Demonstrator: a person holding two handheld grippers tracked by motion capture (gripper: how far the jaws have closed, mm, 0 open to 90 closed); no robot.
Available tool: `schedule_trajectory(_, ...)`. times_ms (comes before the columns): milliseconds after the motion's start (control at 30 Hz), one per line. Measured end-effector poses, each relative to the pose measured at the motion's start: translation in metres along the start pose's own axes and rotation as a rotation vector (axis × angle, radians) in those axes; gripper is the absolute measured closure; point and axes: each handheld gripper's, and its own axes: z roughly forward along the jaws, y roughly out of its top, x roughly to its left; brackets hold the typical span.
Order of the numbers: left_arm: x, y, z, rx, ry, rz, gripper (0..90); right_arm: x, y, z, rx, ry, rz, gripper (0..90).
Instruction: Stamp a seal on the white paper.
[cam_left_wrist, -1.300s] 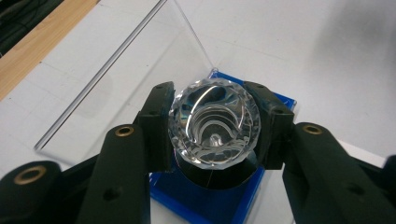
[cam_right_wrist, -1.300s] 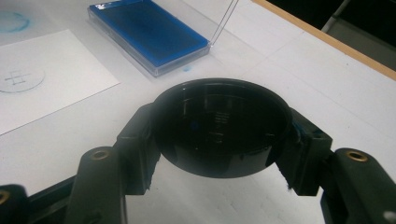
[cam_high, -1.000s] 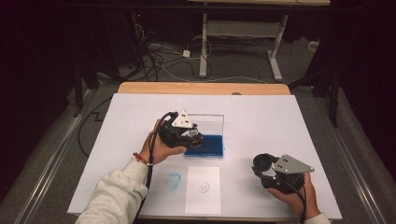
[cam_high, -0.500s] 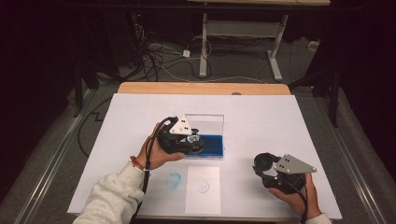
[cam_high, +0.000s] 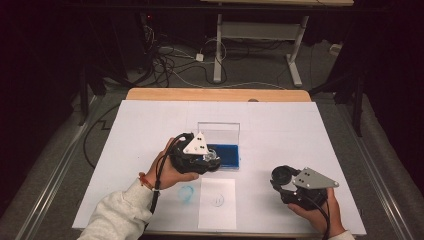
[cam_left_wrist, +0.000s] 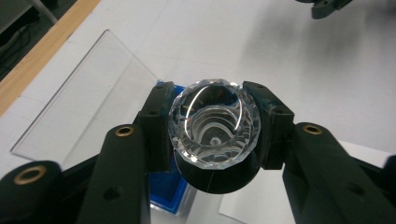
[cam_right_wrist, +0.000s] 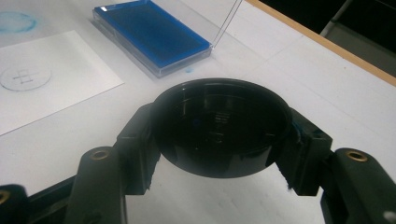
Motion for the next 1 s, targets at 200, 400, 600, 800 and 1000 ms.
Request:
schedule_trajectory(200, -0.012, -0.001, -0.001, -0.004, -0.029, 0.021, 54.6, 0.001, 0.001, -0.001, -0.005, 0.003, -0.003, 38.6)
schedule_trajectory(400, -0.022, -0.005, 0.003, 0.015, -0.067, 0.033, 54.6, 0.001, 0.001, 0.0, -0.001, 0.006, -0.005, 38.6)
schedule_trajectory(600, -0.034, -0.009, 0.009, 0.041, -0.096, 0.057, 54.6, 0.003, 0.001, 0.001, 0.003, 0.01, -0.006, 38.6)
schedule_trajectory(800, -0.044, -0.014, 0.015, 0.069, -0.12, 0.075, 54.6, 0.004, 0.0, 0.003, 0.016, 0.015, -0.009, 38.6)
schedule_trajectory(1000, -0.053, -0.018, 0.022, 0.088, -0.131, 0.103, 54.6, 0.005, 0.001, 0.004, 0.015, 0.018, -0.008, 38.6)
